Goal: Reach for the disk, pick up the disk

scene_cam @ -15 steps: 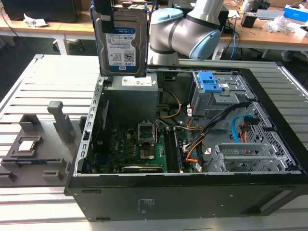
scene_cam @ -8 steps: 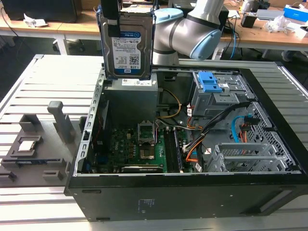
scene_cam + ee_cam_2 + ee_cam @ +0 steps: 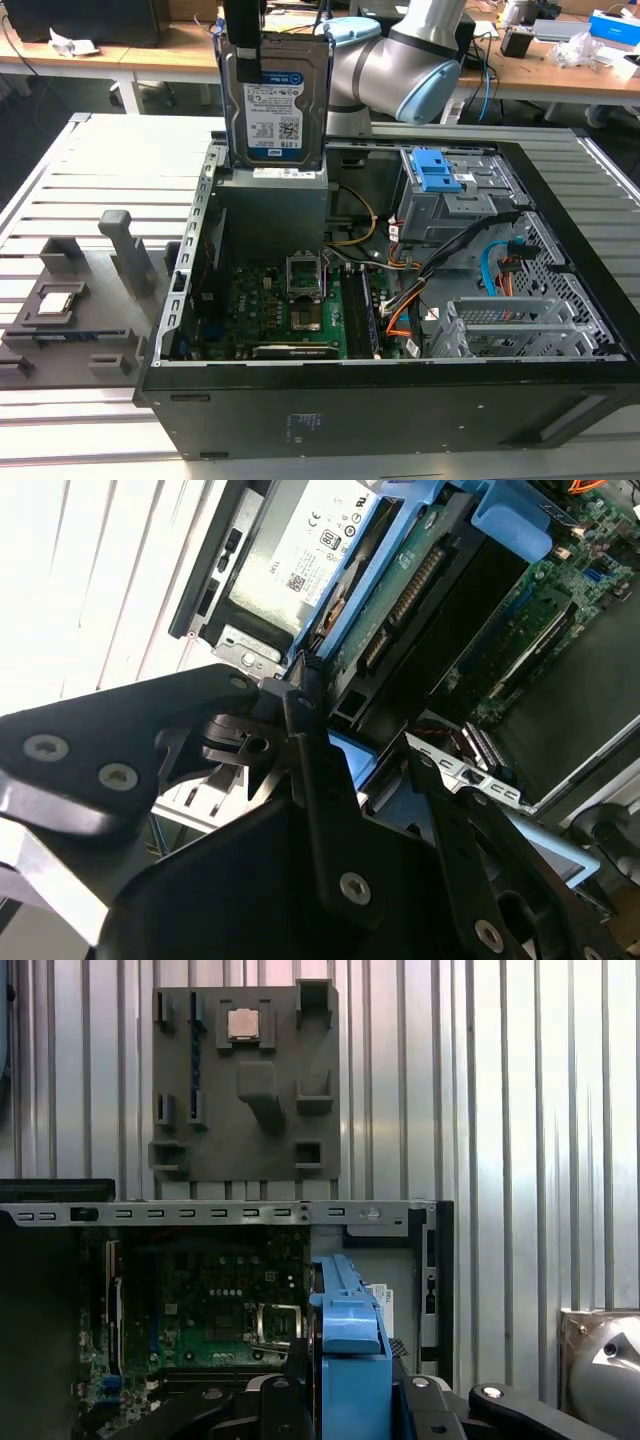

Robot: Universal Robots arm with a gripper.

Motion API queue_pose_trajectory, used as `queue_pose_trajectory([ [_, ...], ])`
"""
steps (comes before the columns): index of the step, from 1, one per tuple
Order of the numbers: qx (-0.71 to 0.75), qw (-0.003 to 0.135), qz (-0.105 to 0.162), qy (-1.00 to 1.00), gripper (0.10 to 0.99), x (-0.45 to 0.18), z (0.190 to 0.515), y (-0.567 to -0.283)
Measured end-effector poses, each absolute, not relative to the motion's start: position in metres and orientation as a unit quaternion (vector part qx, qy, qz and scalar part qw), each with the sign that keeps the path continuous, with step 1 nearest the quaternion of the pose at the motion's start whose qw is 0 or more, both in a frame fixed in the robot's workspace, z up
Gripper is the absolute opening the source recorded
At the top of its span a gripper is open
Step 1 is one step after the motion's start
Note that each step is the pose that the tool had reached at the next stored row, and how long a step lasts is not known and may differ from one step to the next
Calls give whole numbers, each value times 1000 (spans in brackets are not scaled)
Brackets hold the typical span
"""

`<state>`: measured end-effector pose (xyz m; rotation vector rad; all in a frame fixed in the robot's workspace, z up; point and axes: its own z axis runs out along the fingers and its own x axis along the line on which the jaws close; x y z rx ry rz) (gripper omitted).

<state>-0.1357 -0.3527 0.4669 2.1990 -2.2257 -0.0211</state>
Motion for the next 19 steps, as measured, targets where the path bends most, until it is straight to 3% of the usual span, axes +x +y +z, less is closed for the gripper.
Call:
queue_pose_trajectory([
  [19, 703, 8, -5, -711, 365, -89, 455, -353],
])
